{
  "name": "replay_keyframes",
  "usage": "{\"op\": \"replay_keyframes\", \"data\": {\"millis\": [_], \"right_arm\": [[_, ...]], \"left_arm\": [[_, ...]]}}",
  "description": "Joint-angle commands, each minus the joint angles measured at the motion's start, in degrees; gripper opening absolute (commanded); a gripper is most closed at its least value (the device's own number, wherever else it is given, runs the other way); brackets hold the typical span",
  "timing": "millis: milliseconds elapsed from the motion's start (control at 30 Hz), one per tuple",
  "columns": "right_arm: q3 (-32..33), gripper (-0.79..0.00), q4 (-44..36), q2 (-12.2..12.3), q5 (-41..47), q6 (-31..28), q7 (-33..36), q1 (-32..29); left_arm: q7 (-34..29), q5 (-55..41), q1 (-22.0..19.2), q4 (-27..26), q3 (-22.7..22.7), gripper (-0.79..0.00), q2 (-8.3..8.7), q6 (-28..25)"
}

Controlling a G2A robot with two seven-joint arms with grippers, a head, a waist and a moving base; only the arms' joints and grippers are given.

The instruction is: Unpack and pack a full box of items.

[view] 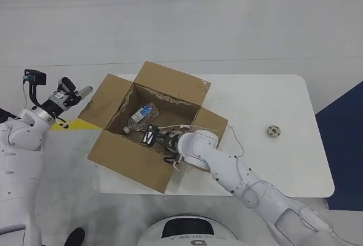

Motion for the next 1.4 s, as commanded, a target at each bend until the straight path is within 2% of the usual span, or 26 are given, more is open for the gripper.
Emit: {"op": "replay_keyframes", "data": {"millis": [0, 33, 67, 167, 233, 667, 933, 1067, 1233, 1300, 1367], "right_arm": [[0.3, -0.785, 1.7, -0.4, 3.1, -1.5, 0.9, 1.4], [0.5, -0.773, 2.9, -0.6, 4.3, -1.9, 1.2, 2.3], [0.3, -0.668, 4.2, -0.9, 5.5, -2.2, 1.6, 3.2], [-0.6, -0.539, 7.6, -1.9, 7.9, -2.3, 1.9, 5.6], [-1.7, -0.514, 9.7, -2.7, 8.6, -1.3, 2.2, 7.0], [-6.9, -0.526, 23.7, -8.1, 15.5, 1.3, 5.1, 15.6], [-9.3, -0.443, 30.3, -11.1, 19.6, -0.2, 6.4, 19.2], [-10.1, -0.44, 33.4, -12.5, 20.7, 0.6, 7.0, 20.4], [-11.3, -0.48, 37.3, -14.2, 21.8, 1.5, 7.9, 21.9], [-11.7, -0.526, 38.7, -15.0, 22.3, 1.8, 8.3, 22.4], [-12.1, -0.637, 39.8, -15.6, 22.7, 1.7, 8.4, 22.8]], "left_arm": [[0.0, 0.0, 0.0, 0.0, 0.0, 0.0, 0.0, 0.0], [0.0, 0.0, 0.0, 0.0, 0.0, 0.0, 0.0, 0.0], [0.0, 0.0, 0.0, 0.0, 0.0, 0.0, 0.0, 0.0], [0.0, 0.0, 0.0, 0.0, 0.0, 0.0, 0.0, 0.0], [0.0, 0.0, 0.0, 0.0, 0.0, 0.0, 0.0, 0.0], [0.0, 0.0, 0.0, 0.0, 0.0, 0.0, 0.0, 0.0], [0.0, 0.0, 0.0, 0.0, 0.0, 0.0, 0.0, 0.0], [0.0, 0.0, 0.0, 0.0, 0.0, 0.0, 0.0, 0.0], [0.0, 0.0, 0.0, 0.0, 0.0, 0.0, 0.0, 0.0], [0.0, 0.0, 0.0, 0.0, 0.0, 0.0, 0.0, 0.0], [0.0, 0.0, 0.0, 0.0, 0.0, 0.0, 0.0, 0.0]]}}
